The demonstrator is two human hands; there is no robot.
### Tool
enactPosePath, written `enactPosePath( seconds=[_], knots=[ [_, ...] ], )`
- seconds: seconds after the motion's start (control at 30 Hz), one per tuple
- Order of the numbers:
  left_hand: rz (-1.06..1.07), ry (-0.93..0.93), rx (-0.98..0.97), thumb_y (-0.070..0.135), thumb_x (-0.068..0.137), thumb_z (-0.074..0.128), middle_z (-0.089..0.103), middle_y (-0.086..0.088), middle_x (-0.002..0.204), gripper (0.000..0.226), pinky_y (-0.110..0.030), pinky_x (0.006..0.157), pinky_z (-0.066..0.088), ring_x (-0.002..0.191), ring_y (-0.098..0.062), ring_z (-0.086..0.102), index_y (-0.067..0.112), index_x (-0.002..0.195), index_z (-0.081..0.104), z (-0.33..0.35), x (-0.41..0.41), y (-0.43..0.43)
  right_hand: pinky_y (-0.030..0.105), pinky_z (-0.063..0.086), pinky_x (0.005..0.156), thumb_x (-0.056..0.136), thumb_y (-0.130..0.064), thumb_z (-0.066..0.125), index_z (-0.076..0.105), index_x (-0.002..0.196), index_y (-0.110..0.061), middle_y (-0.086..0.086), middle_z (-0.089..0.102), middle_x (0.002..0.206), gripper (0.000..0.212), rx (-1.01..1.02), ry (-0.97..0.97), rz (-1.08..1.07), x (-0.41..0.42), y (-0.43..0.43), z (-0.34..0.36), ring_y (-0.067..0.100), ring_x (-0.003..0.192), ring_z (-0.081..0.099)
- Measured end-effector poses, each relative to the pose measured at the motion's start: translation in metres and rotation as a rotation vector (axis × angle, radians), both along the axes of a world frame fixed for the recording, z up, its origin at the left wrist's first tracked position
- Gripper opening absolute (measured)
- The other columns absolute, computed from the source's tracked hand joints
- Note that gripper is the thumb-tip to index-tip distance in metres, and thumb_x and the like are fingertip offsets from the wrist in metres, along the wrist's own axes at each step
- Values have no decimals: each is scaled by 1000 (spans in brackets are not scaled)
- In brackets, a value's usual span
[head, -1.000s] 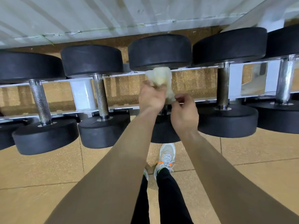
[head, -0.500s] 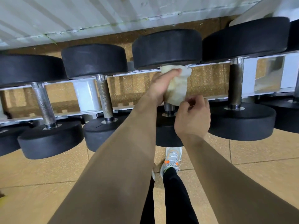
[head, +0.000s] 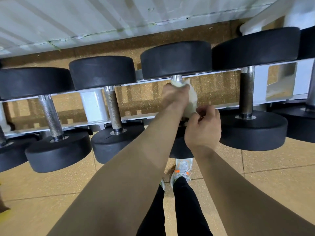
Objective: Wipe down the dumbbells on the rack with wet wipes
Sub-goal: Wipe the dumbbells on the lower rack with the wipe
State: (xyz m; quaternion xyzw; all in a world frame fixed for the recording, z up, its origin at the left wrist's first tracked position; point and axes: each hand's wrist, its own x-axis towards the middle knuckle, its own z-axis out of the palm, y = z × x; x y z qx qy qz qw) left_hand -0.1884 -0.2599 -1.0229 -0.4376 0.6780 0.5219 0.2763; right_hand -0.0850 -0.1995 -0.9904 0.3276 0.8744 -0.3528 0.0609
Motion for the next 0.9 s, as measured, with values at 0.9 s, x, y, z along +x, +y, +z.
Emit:
enactPosePath(
  seconds=[0.9],
  knots=[
    [49, 139, 77, 25, 90, 75, 75, -14, 104, 22, -29, 77, 53, 101, -31, 71, 6, 102, 74, 1, -9, -6, 53, 50, 79, 83, -29, 40, 60, 107, -18, 4, 52, 116, 33, 47, -8, 23, 1, -2, -3, 33, 86, 55]
  ],
)
